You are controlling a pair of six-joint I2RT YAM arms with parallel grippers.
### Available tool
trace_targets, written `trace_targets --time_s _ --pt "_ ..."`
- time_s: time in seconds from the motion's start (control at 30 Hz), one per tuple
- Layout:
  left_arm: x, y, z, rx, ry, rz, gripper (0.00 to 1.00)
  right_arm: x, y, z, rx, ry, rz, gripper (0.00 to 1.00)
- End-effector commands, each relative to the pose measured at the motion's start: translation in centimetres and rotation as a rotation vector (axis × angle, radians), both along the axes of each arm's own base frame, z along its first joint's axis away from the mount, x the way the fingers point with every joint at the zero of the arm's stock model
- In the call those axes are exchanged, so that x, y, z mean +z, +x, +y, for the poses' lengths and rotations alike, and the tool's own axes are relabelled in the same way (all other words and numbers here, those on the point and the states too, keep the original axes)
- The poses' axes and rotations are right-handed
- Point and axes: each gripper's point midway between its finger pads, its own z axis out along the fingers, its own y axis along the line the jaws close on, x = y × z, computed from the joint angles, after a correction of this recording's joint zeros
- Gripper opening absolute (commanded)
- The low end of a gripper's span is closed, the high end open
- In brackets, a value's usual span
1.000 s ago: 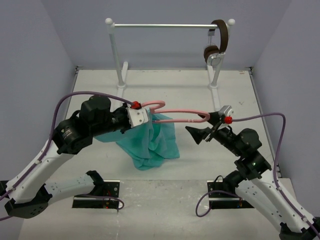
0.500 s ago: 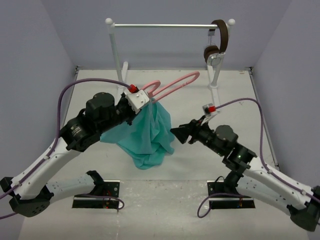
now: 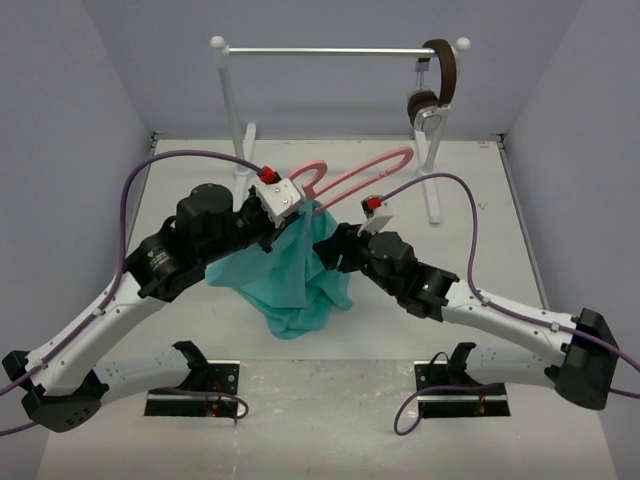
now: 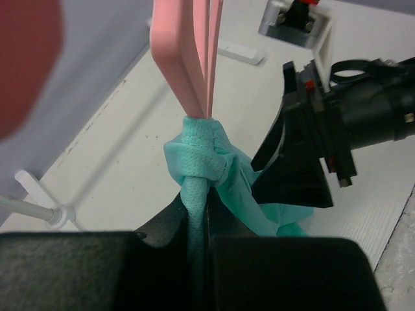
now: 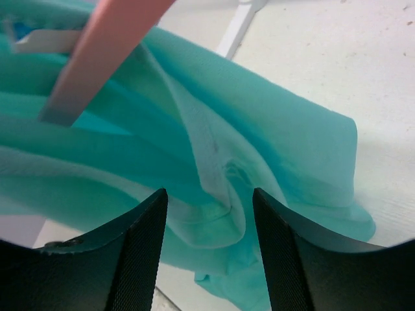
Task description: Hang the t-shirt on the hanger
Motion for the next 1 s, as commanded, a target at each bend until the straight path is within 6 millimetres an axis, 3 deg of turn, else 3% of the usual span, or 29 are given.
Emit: trace_targets --time_s 0.0,0.13,0.2,0.27,0.43,0.5,0.67,0.7,0.8,0.97 --pt "3.2 -0.7 -0.6 -0.034 -0.126 -0.051 0.00 1.3 2.4 1.8 -0.074 0.031 -0.022 0.54" --pt "3.8 -0.6 -0.2 -0.012 -0.148 -0.063 0.00 -0.6 2.7 3.0 -0.069 0.005 0.007 0.45" --pt "4.3 -0.2 0.5 0.030 -0.155 -0.081 0.00 -2.8 2.7 2.5 -0.093 -0.017 0.032 0.26" --pt "4.8 0.0 1.2 0.068 -0.155 -0.093 0.00 -5.1 2.1 0.7 -0.127 -0.036 0.056 0.12" --pt "5.2 -0.3 2.1 0.083 -0.147 -0.107 0.00 -5.9 1.9 -5.3 -0.239 -0.025 0.034 0.08" --pt "5.3 -0.7 1.9 0.055 -0.147 -0.104 0.00 -5.1 2.6 -7.3 -0.263 -0.031 0.016 0.07" --pt "4.7 -2.4 1.0 -0.056 -0.131 -0.088 0.00 -0.7 5.3 -15.4 -0.377 -0.099 -0.050 0.03" --pt "4.4 -2.6 0.9 -0.070 -0.124 -0.084 0.00 1.2 5.8 -17.0 -0.413 -0.105 -0.072 0.03" --pt "4.2 -2.7 0.9 -0.081 -0.118 -0.081 0.00 3.2 6.7 -20.7 -0.491 -0.140 -0.075 0.02" --pt "4.2 -3.0 0.7 -0.106 -0.126 -0.081 0.00 5.6 6.4 -23.5 -0.527 -0.149 -0.081 0.00"
